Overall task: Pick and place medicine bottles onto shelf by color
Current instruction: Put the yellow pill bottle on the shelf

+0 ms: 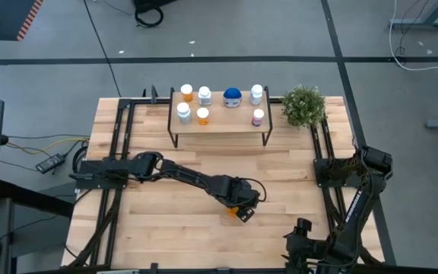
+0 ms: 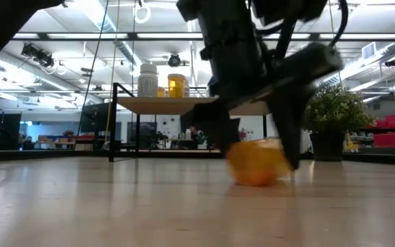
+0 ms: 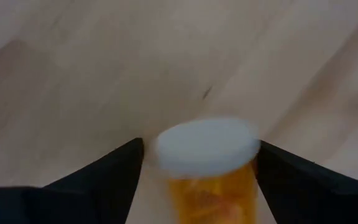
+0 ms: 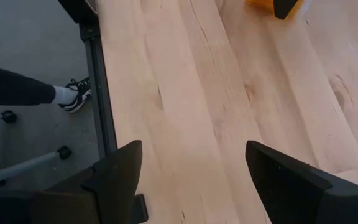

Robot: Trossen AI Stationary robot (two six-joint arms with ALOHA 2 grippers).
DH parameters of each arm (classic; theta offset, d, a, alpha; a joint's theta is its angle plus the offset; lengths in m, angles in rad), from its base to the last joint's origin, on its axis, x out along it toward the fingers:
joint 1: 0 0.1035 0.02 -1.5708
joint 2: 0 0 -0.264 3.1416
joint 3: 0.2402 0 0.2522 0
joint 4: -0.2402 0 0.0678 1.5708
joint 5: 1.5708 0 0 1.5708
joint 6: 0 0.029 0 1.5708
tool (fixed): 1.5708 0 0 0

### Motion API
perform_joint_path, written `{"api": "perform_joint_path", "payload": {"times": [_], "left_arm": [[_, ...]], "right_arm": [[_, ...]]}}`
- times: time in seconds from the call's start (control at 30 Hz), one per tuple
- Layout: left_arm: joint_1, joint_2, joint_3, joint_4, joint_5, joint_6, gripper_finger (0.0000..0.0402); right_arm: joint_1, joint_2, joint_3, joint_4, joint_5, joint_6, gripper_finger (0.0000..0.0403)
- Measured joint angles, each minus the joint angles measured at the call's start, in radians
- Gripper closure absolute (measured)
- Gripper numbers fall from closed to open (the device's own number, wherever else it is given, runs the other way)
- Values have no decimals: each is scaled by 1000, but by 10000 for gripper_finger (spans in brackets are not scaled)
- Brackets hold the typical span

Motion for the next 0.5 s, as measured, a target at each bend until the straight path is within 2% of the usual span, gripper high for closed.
{"api": "perform_joint_path", "payload": {"times": [0.5], "left_arm": [[13, 7, 1, 20, 6, 13, 168]], "right_arm": [[0, 0, 0, 0, 7, 0, 109]]}}
